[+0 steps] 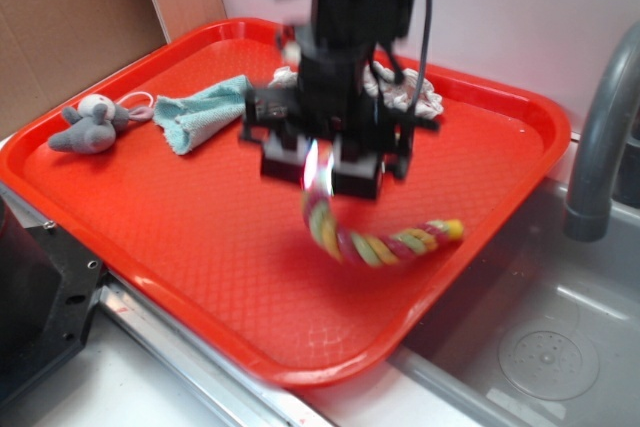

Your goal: Grab the multicolored rope.

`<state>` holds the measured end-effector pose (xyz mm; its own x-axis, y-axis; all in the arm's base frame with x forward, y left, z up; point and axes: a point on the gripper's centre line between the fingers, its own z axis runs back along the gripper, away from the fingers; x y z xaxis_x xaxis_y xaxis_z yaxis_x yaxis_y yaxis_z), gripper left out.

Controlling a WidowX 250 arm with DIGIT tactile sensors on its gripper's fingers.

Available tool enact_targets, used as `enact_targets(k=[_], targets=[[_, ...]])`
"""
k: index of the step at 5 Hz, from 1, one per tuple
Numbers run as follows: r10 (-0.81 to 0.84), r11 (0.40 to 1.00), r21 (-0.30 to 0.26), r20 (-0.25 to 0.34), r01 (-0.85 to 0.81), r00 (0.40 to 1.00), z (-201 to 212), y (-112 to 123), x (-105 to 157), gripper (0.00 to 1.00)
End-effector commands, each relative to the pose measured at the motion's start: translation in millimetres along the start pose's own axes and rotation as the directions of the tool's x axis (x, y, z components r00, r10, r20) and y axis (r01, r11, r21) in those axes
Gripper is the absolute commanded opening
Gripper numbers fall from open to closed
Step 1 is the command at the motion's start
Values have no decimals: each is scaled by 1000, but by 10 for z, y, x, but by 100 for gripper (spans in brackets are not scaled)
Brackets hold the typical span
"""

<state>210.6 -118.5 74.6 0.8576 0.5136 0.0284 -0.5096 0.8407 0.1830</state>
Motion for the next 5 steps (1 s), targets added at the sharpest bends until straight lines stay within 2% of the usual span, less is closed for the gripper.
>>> enact_targets(k=[1, 2, 3, 4, 5], targets=[[-220, 966, -139, -11, 216, 975, 950, 553, 216, 0], [-271, 948, -182, -22, 263, 962, 1271, 863, 273, 0], [-251, 944, -214, 26, 250, 968, 1490, 1135, 258, 0], [-208, 951, -228, 37, 211, 977, 1570, 1268, 243, 0], [-173, 963, -200, 58, 181, 983, 1593, 1284, 187, 0]])
